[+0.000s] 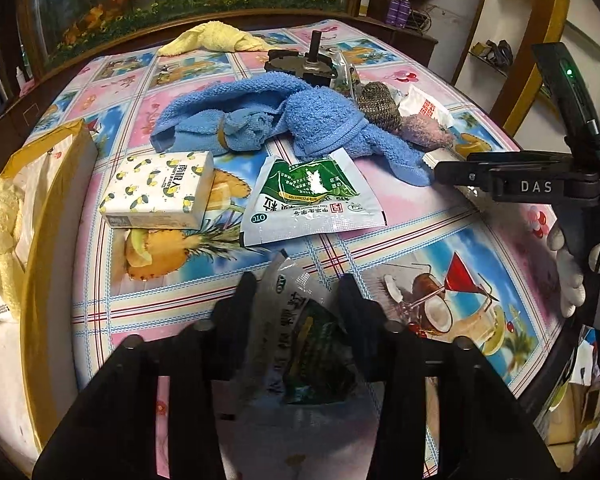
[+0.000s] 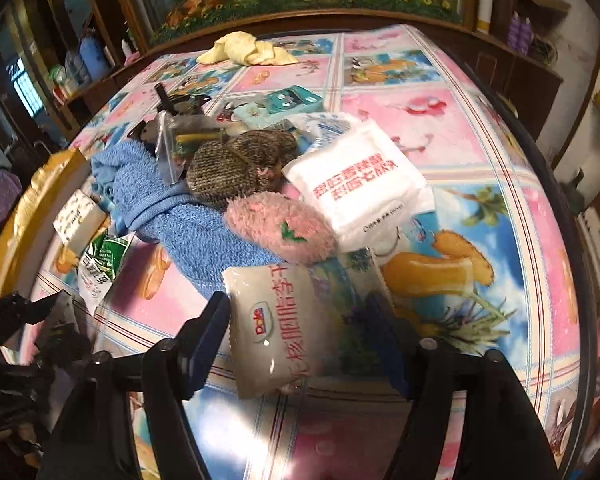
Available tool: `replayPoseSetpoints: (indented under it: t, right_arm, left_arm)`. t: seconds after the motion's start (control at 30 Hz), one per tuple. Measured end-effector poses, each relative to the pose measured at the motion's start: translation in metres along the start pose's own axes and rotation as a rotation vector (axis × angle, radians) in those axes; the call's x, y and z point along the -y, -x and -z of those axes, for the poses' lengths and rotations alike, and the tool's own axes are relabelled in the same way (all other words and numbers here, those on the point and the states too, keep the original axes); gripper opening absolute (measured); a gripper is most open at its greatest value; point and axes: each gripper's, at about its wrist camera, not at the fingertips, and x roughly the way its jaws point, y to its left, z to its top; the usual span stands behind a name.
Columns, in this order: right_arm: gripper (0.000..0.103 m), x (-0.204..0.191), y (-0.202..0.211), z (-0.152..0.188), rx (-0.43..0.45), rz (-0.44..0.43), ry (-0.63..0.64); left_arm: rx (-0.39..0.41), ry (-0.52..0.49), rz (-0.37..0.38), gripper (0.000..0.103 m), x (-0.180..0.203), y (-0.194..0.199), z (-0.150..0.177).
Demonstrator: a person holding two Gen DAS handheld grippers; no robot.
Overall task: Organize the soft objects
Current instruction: 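Grasp the green-and-white sachet with the left tool, then grasp the white Dole packet with the right tool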
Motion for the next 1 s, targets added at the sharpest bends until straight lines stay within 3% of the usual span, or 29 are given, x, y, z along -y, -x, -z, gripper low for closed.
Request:
replayPoseSetpoints:
  t: [0.07,0.17,0.2,0.23,0.33,0.53,0.73,0.87,1.0]
  right_arm:
    - [0.079,-0.006,-0.002,0.001,-0.01,0.03,0.028]
    - [0.079,-0.014,-0.005,0.005,-0.011,0.11,0.082]
    - [0.078,-0.013,-0.005,0.006,-0.015,0.1,0.07]
    - [0.065,-0.01,-0.002,0.007,-0.015,0.091,0.055]
    - [0.049,-0.006,0.01,0.009,0.005,0.049,0.015]
    - [0.031,-0.008,0.04,0.024,0.054,-0.009,-0.027]
    - [0.016,-0.01,0.07,0.033,0.118,-0.064,-0.069]
    - [0.015,-0.019,0.083,0.027,0.152,-0.111,-0.065]
    - [0.014,-0.039,0.092,0.023,0.168,-0.145,-0.022]
  left_arm:
    - [0.006,0.027,0.037,0.028,-0.004,0.002,0.002]
    - [0.019,0.066,0.08,0.016,-0.009,0.008,0.004]
    - [0.026,0.079,0.092,0.016,-0.011,0.011,0.005]
    - [0.034,0.079,0.093,0.016,-0.011,0.015,0.005]
    - [0.061,0.088,0.102,0.014,-0.012,0.027,0.008]
    - [0.128,0.124,0.126,0.013,-0.02,0.058,0.012]
    - [0.199,0.186,0.156,0.009,-0.04,0.09,0.016]
    - [0.247,0.226,0.17,0.009,-0.058,0.11,0.018]
    - [0.193,0.203,0.147,0.009,-0.061,0.106,0.02]
